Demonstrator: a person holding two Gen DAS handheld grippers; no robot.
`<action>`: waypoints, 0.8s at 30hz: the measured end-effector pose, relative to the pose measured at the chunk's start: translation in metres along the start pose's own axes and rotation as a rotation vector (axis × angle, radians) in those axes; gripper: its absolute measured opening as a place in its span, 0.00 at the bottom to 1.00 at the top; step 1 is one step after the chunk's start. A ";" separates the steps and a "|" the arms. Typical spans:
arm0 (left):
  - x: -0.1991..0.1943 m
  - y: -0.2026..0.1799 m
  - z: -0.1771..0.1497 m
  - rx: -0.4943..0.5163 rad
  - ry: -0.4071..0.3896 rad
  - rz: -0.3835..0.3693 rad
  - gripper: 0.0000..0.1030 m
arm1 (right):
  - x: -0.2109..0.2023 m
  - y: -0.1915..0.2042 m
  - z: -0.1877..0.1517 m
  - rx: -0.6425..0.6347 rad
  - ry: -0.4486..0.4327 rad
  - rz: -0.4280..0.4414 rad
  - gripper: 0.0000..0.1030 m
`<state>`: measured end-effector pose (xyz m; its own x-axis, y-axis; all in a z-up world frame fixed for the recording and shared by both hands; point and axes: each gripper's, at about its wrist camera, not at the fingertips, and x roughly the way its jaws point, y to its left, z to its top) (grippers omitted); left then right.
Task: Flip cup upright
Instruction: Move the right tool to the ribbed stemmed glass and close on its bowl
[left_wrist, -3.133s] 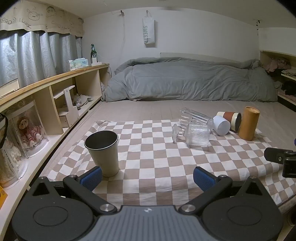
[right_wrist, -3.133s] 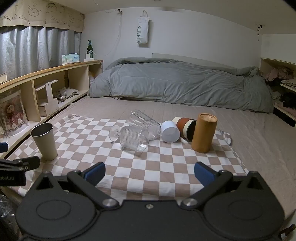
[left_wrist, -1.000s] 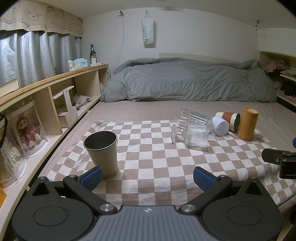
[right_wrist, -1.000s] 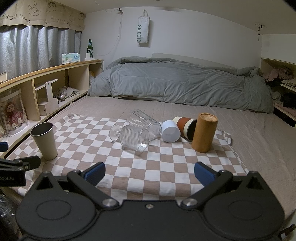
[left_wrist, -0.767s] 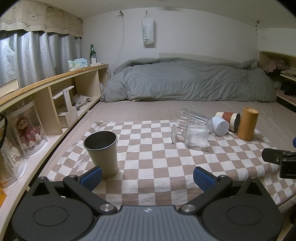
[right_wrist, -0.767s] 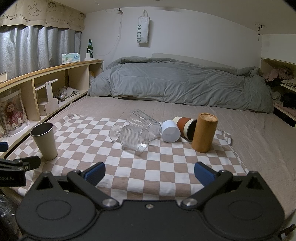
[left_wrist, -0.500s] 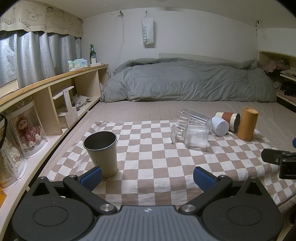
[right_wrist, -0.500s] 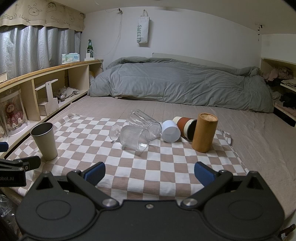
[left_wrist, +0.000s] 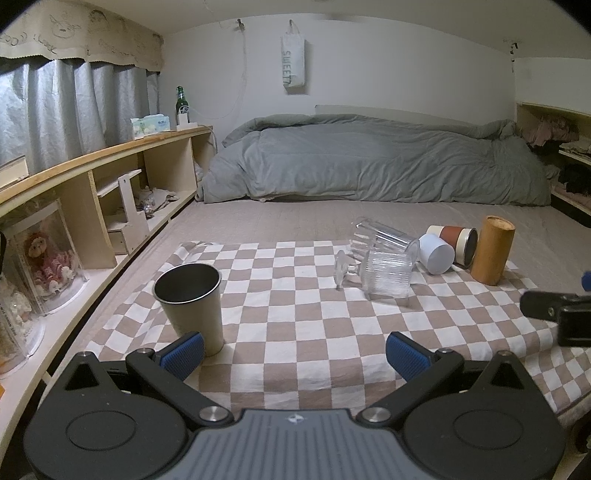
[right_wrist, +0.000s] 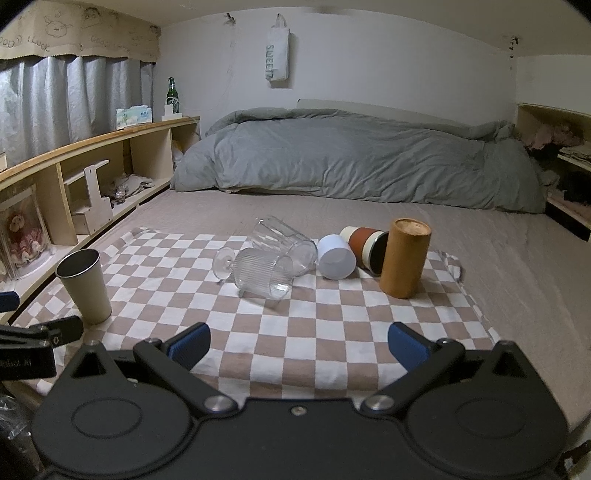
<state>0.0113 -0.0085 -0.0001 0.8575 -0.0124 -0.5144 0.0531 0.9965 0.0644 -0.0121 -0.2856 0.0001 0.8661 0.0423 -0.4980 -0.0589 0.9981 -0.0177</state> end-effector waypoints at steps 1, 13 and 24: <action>0.001 0.000 0.001 -0.001 -0.001 -0.005 1.00 | 0.002 0.001 0.003 -0.016 -0.005 0.000 1.00; 0.032 -0.014 0.009 0.010 0.009 -0.043 1.00 | 0.076 -0.002 0.050 -0.176 -0.047 0.121 0.95; 0.064 -0.007 0.014 -0.019 0.061 -0.056 1.00 | 0.185 0.035 0.085 -0.588 0.069 0.323 0.86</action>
<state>0.0732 -0.0174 -0.0215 0.8208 -0.0636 -0.5677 0.0900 0.9958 0.0186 0.1885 -0.2389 -0.0190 0.7272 0.3124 -0.6112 -0.5871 0.7444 -0.3181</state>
